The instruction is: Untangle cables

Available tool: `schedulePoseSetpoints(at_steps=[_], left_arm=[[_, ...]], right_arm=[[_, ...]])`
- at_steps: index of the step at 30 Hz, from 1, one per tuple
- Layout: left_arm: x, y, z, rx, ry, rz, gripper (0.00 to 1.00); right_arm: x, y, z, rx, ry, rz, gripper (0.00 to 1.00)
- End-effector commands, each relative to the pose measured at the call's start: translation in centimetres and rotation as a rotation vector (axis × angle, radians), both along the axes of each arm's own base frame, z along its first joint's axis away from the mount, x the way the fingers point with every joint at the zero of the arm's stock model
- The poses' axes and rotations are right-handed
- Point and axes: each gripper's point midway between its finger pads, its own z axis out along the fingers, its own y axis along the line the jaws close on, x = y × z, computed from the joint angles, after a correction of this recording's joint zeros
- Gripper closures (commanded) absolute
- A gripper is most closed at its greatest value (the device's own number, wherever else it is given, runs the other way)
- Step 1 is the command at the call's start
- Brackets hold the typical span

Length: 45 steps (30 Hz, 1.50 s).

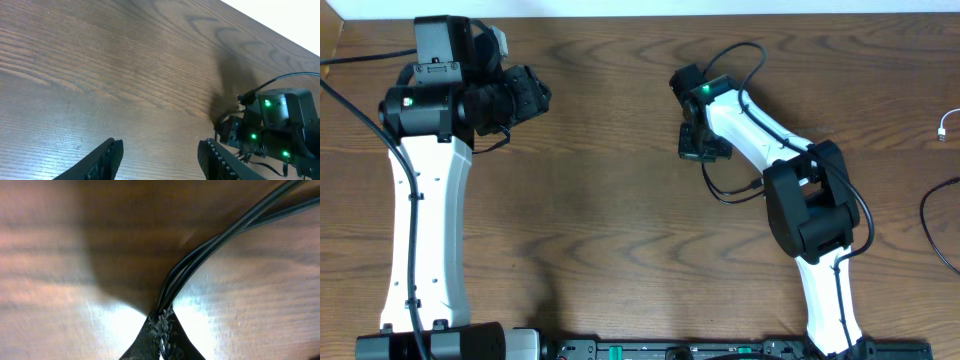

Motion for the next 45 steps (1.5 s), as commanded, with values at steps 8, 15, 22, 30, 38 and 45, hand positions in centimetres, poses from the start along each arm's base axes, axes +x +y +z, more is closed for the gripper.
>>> schedulePoseSetpoints(at_steps=[8, 15, 22, 30, 38, 45], left_arm=[[0.1, 0.3, -0.3, 0.007, 0.009, 0.009, 0.46], [0.1, 0.3, -0.3, 0.007, 0.009, 0.009, 0.46], [0.1, 0.3, -0.2, 0.007, 0.008, 0.009, 0.46], [0.1, 0.3, -0.2, 0.007, 0.008, 0.009, 0.46], [0.1, -0.1, -0.2, -0.003, 0.006, -0.002, 0.46], [0.2, -1.3, -0.1, -0.002, -0.003, -0.033, 0.46]], right_arm=[[2.2, 0.1, 16.5, 0.544, -0.248, 0.262, 0.99], [1.8, -4.9, 24.7, 0.772, -0.391, 0.241, 0.99], [1.8, -8.2, 27.0, 0.927, -0.45, 0.243, 0.99], [2.6, -12.2, 31.4, 1.148, -0.581, 0.212, 0.99], [5.2, -22.6, 33.3, 1.078, -0.75, -0.053, 0.99], [4.4, -33.6, 36.6, 0.87, -0.924, -0.318, 0.99]])
